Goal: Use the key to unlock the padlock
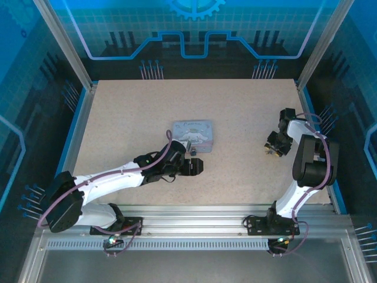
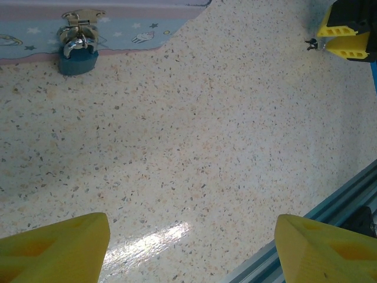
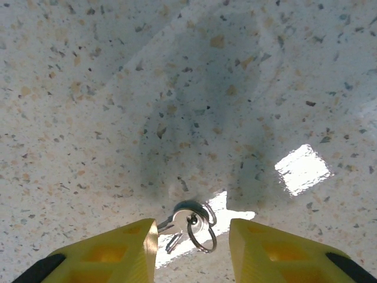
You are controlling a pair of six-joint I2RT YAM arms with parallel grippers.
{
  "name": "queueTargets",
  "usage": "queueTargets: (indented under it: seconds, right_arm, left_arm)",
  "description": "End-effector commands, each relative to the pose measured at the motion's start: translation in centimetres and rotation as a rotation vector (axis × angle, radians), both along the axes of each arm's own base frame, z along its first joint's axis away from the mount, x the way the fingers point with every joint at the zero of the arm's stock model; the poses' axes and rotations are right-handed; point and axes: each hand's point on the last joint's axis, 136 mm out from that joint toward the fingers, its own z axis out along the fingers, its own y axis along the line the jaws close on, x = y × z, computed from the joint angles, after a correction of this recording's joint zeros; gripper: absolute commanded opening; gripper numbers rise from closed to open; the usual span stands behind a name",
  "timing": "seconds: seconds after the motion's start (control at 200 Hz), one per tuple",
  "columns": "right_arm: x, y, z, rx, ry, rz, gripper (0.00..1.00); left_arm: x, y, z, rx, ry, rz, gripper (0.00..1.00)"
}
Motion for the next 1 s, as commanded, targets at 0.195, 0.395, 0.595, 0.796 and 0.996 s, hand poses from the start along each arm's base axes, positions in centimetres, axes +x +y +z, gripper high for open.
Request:
queueTargets:
  seconds: [0.195,0.395,0.595,0.796,0.996]
  right_arm:
    - [0.1,0.0,-0.5,0.025,0.01,-0.011,0.36]
    - [-0.1,0.0,-1.1,0.03,0.035,-0.012,0.35]
    - [-0.5,0.3,-1.5,0.043,0.04,-0.011,0.24]
    - [-0.3,0.5,-1.3,0.055,0.023,-0.002,0.08]
    - [0.2,1.5,0.8,0.087,-0.054,0.019,0.0]
  left_arm:
    - [-0.4,0.3,-1.4,0.007,0.023,0.023,0.75]
    - [-0.5,0.5,-1.8,0.007,0.03,0.03,0.75]
    - [-0.5,0.6,-1.9,-0.002,0.029,0.036,0.75]
    - [-0.6,0.5,-2.0,-0.004,0.032,0.035,0.75]
    - [-0.6,0.7,-1.7,-0.016,0.027,0.041,0.75]
